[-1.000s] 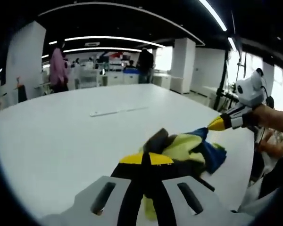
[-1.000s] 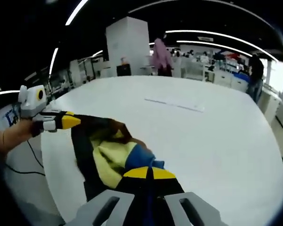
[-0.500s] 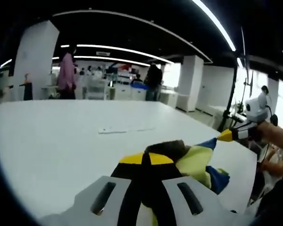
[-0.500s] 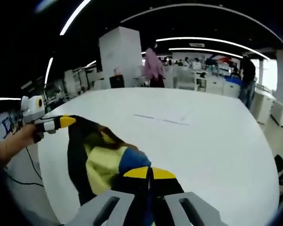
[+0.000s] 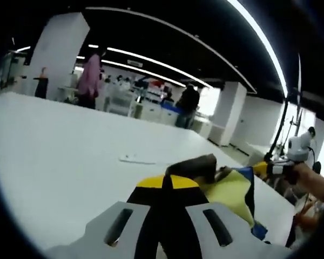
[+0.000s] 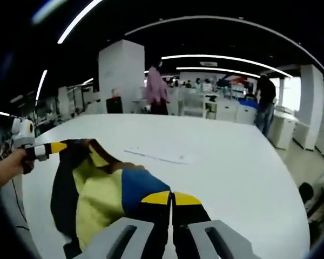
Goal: Fold the garment on the visible template until the final outline fits inside the template.
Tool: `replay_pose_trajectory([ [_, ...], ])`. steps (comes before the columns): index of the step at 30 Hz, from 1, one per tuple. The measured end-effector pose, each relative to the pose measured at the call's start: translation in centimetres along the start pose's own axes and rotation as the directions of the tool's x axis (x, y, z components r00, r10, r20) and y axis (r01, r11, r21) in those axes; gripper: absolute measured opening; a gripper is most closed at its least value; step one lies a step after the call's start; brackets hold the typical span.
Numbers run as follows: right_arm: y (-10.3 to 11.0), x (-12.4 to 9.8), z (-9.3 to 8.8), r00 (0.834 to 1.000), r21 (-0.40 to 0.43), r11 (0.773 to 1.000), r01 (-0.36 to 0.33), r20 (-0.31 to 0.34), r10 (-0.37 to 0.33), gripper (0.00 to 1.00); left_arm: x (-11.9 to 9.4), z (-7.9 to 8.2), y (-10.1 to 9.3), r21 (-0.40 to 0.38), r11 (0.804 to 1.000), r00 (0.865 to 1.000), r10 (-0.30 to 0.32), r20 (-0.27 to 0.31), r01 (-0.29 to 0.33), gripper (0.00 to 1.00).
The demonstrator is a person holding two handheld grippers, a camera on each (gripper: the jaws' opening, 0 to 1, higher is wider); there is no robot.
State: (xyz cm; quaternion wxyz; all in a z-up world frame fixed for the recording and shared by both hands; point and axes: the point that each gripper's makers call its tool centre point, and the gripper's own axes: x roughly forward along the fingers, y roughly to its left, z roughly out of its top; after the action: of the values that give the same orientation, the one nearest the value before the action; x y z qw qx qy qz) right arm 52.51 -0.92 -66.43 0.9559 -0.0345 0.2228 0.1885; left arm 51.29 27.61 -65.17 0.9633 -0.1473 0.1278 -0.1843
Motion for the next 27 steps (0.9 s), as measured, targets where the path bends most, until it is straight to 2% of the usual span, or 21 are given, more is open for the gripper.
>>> replay_pose_trajectory([
  [5,-1.4,3.5,-0.6,0.999,0.021,0.999,0.027,-0.018,-0.026,0.00,2.6,-1.6,1.6,-0.034,0.999,0.999,0.015,-0.039,-0.016,0.00],
  [9,-2.2,5.9,-1.7,0.998,0.053,0.998,0.038,-0.049,-0.035,0.00,4.5,-3.0,3.4,0.009,0.999,0.997,0.053,-0.064,-0.052,0.00],
  [16,-3.2,9.7,-3.2,0.995,0.082,0.995,0.056,-0.086,-0.049,0.00,7.1,-4.6,4.8,-0.012,0.998,0.994,0.060,-0.096,-0.061,0.00],
  [21,-3.5,11.6,-4.2,0.992,0.104,0.993,0.056,-0.121,-0.043,0.00,8.3,-6.0,6.1,0.002,0.996,0.986,0.085,-0.145,-0.085,0.00],
  [27,-3.6,12.8,-5.6,0.985,0.081,0.995,0.049,-0.170,-0.035,0.00,8.9,-6.9,6.9,0.020,0.996,0.979,0.088,-0.183,-0.085,0.00],
])
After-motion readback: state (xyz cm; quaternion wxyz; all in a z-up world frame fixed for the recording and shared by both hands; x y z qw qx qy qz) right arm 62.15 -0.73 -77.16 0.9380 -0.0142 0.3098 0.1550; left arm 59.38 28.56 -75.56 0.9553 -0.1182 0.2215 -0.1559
